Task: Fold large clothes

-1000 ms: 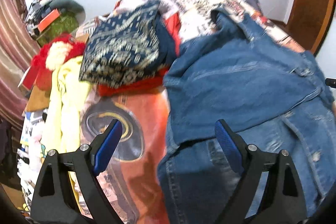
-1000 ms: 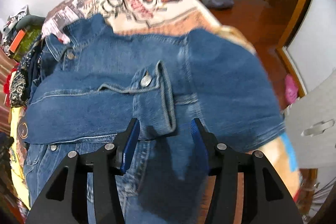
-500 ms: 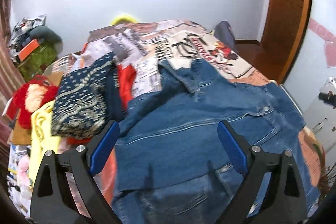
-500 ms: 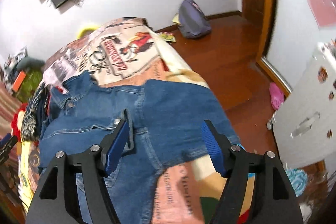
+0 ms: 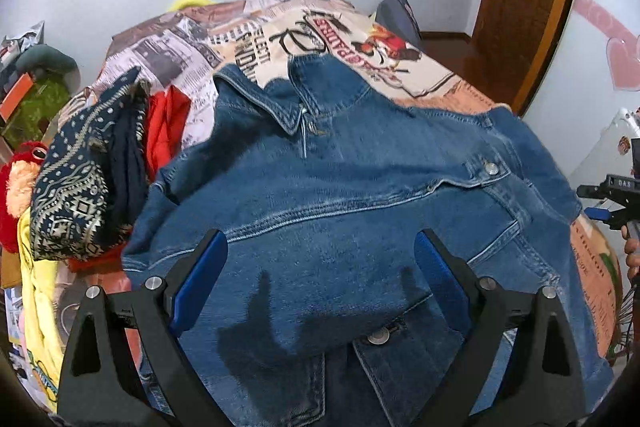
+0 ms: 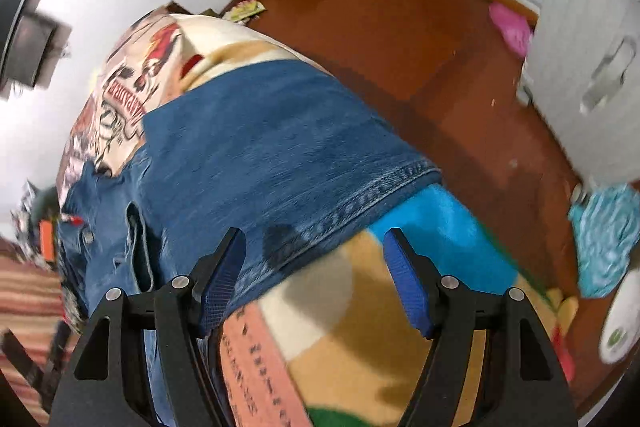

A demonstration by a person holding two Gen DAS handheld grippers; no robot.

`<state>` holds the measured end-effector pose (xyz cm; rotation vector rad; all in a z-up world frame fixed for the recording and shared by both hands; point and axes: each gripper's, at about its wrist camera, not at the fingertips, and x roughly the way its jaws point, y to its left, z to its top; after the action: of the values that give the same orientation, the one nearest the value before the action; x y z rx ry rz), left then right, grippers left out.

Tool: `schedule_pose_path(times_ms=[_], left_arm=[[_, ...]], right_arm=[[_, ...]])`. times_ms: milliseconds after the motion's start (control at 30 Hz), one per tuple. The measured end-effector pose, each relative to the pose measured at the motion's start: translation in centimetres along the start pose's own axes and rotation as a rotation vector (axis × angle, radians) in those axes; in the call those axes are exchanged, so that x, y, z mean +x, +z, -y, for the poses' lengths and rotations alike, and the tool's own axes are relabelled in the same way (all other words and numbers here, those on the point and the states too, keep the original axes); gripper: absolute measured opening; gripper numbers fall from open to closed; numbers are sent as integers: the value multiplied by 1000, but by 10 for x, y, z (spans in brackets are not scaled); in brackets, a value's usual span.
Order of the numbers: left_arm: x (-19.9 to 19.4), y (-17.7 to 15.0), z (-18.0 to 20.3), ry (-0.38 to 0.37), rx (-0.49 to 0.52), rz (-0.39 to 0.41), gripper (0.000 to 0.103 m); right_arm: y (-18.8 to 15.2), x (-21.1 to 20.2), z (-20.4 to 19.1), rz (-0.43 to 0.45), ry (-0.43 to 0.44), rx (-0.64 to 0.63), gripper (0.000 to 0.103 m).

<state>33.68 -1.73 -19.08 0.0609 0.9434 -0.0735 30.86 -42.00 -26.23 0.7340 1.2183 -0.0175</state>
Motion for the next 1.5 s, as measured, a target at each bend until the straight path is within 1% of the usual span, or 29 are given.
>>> schedule_pose_path(times_ms=[33, 67, 133, 267, 333, 400, 433, 467, 567, 667, 733, 933, 1100, 1200, 1300, 1400, 1500], left_arm=[[3, -1, -1, 2, -2, -6, 95], [5, -1, -2, 4, -4, -11, 95], [11, -3, -4, 2, -13, -22, 95], [18, -5, -7, -4, -32, -44, 95], [20, -6, -9, -3, -38, -52, 95], [21, -7, -10, -4, -42, -54, 95], [20, -8, -11, -4, -41, -53, 95], [19, -8, -11, -2, -39, -50, 95], [16, -10, -12, -3, -28, -48, 95], [12, -12, -13, -1, -12, -49, 95], [6, -13, -15, 2, -8, -39, 95], [-13, -13, -26, -9, -32, -3, 95], [-28, -14, -36, -15, -52, 26, 95], [-33, -16, -42, -20, -66, 34, 95], [-37, -18, -48, -20, -75, 36, 95], [-39, -21, -51, -16, -77, 37, 95], [-39, -24, -54, -13, -78, 35, 95]], right_arm=[[3, 6, 3, -9, 14, 22, 68], [6, 11, 4, -13, 22, 42, 70], [10, 16, 6, -6, 28, 63, 71], [21, 22, 4, 26, 1, 77, 70], [25, 25, 2, 49, -17, 86, 67], [28, 26, -2, 61, -48, 68, 57], [29, 23, -7, 76, -71, 47, 45], [29, 20, -12, 89, -92, 22, 31], [29, 11, -25, 118, -144, -38, 18], [24, -6, -40, 175, -163, -100, 15], [21, -20, -50, 217, -149, -129, 14], [13, -63, -96, 305, -50, -221, 12], [-7, -79, -146, 331, 36, -312, 11], [-27, -81, -175, 328, 76, -388, 11], [-44, -71, -198, 300, 96, -446, 11], [-62, -54, -213, 238, 105, -502, 11], [-82, -31, -224, 172, 80, -571, 11]])
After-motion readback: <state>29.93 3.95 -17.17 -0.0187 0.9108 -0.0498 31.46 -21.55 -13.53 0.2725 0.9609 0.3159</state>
